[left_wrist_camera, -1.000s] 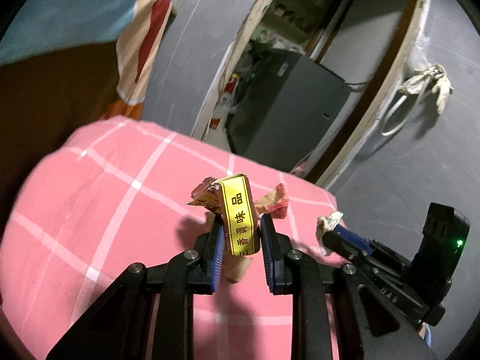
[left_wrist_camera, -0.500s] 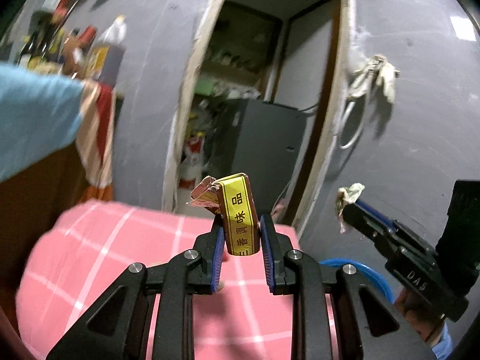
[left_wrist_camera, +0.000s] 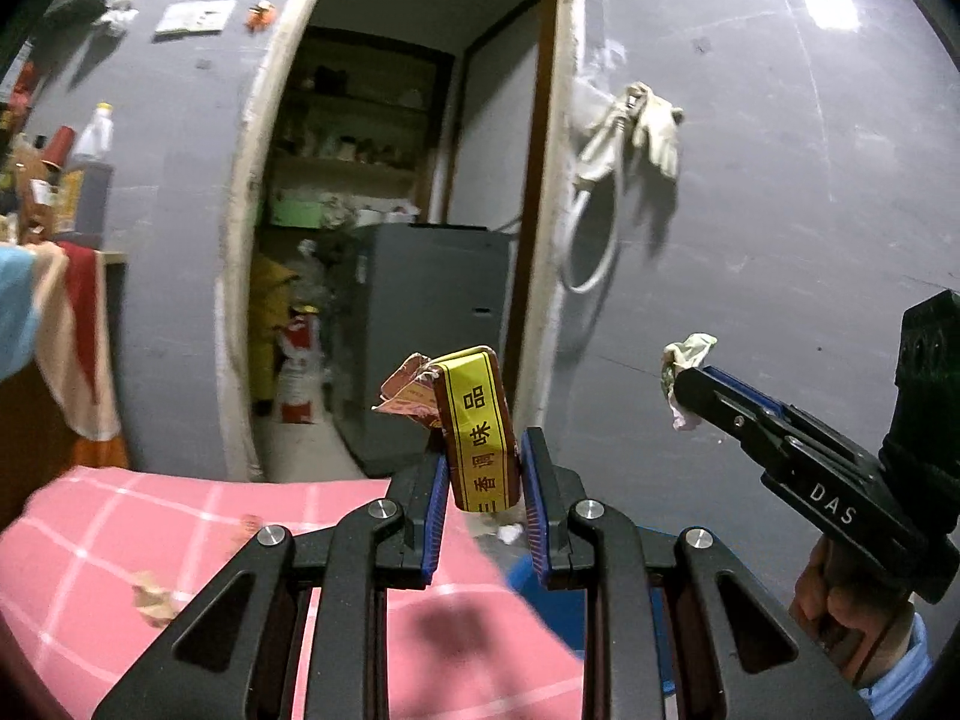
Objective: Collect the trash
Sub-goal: 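Carry both wrappers over the blue bucket and open both tools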
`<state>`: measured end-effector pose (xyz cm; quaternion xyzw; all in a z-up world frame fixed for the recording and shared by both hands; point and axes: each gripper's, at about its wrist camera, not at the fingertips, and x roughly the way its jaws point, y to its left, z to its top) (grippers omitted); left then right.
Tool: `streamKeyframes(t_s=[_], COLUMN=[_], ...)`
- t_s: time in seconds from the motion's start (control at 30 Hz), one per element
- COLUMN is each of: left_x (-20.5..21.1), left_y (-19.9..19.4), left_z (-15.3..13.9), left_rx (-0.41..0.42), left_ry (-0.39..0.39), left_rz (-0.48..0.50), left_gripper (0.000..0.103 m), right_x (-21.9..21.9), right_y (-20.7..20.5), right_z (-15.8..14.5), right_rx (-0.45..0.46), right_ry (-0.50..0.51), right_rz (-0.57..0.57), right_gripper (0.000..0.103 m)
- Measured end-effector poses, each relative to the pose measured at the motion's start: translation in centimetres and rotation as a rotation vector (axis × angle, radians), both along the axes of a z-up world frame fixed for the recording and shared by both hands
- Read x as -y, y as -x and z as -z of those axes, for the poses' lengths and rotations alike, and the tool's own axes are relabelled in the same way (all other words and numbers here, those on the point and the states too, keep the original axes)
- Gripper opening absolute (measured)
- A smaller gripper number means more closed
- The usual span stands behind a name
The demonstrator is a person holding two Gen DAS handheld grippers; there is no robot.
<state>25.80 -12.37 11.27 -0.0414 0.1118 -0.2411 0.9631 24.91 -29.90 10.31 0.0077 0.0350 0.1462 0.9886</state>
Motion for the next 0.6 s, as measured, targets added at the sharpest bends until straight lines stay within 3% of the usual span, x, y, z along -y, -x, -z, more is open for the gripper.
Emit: streamKeyframes(t_s=[0.37, 0.6], left_x=[6.9, 7.7], left_y=[-2.9, -4.8], left_z=[2.4, 4.8], left_rx=[-0.111, -0.228], left_ry=[-0.013, -0.005], left_rz=[0.104, 0.104], left_gripper=[0.020, 0.020], right_x=[5.9, 7.9], right_y=[-0.8, -2.4], right_z=[1.8, 3.9], right_rx=[-0.101, -0.216], right_ry=[-0.012, -0.019], right_rz=[0.120, 0.159], right_gripper=[0.027, 0.027])
